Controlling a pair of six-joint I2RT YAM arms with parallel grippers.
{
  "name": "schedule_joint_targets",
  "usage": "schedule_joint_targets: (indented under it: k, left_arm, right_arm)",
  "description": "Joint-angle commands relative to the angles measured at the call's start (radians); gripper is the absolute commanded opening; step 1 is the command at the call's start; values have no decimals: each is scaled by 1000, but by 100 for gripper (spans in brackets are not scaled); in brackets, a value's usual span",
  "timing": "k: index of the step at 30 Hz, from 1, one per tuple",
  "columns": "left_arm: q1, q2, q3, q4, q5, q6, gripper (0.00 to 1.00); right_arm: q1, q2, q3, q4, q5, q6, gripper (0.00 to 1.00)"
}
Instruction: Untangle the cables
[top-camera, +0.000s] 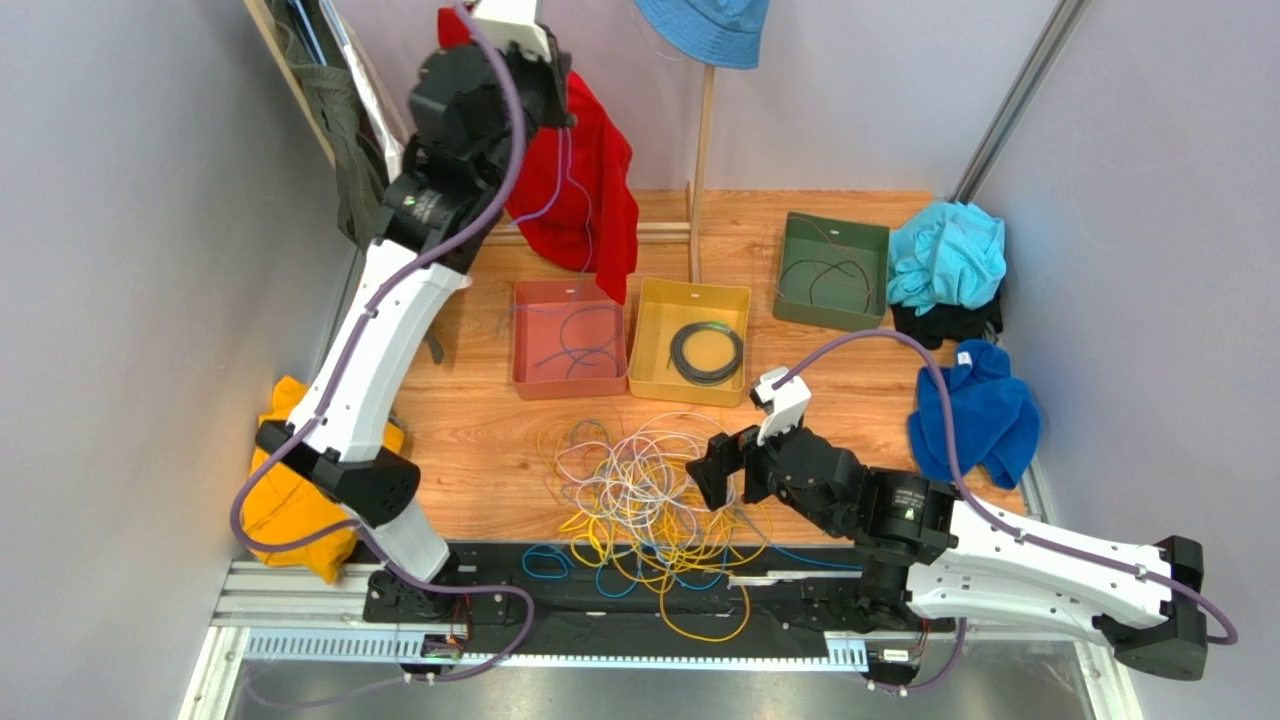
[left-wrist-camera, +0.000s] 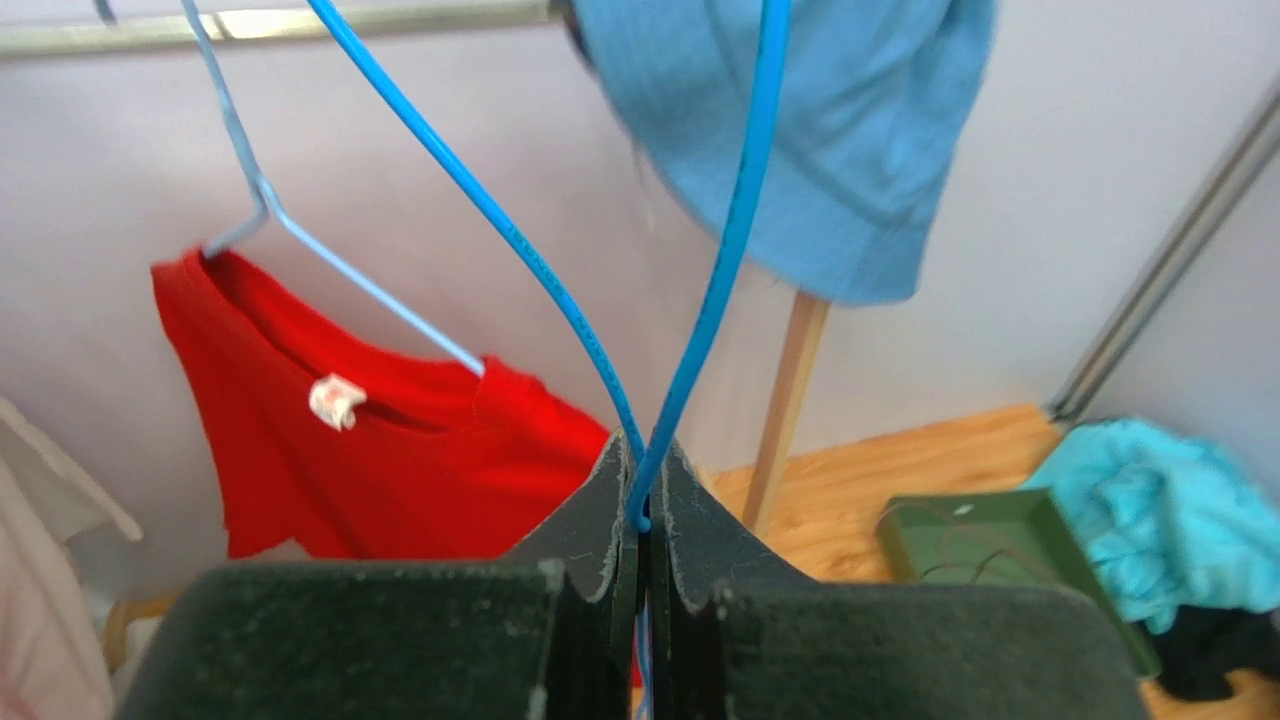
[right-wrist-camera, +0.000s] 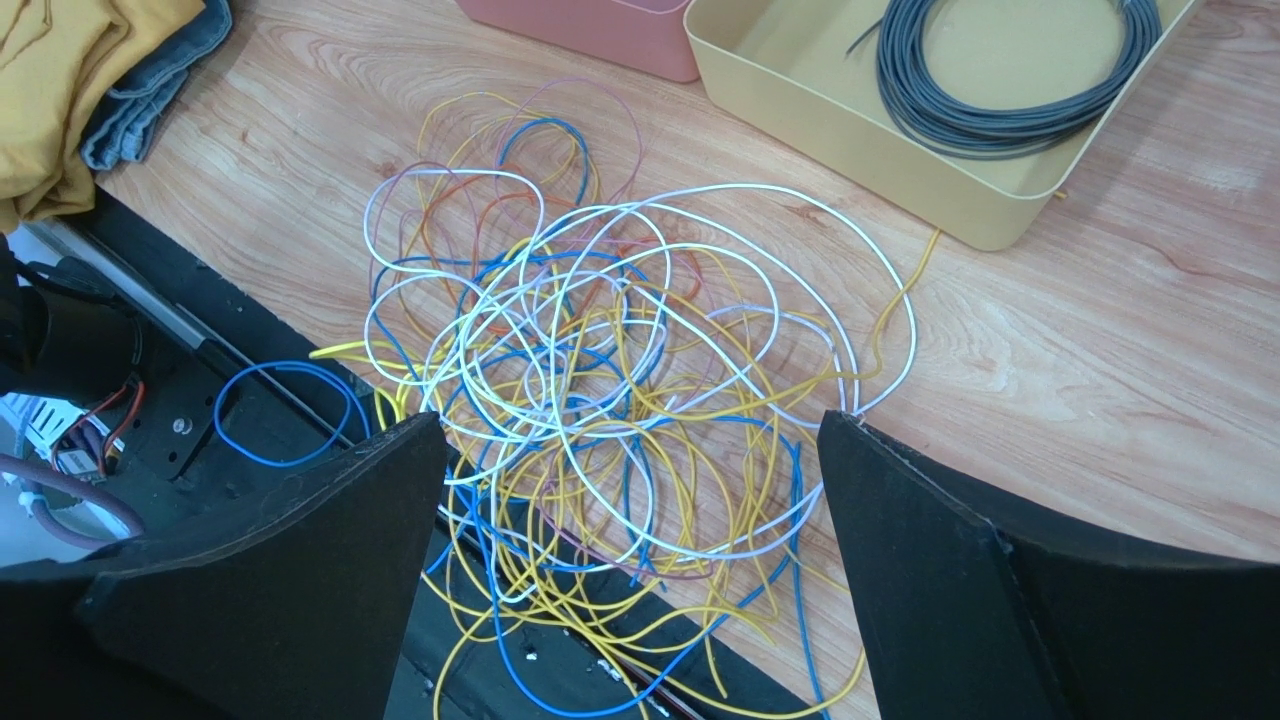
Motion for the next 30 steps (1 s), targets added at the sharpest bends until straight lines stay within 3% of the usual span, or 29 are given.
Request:
schedule_joint_targets:
  k: [1,17,30]
  left_arm:
    - [6,-34,223,2,73,-56,0]
    - [6,-14,218,9,96,-96,0]
    - [12,-66,-176,206,68,-108,0]
  right_arm:
    - [0,-23,-15,47,7,28,100]
    - [0,-75,-39,13,16,50,100]
    - [0,-85,-65,7,30,65,100]
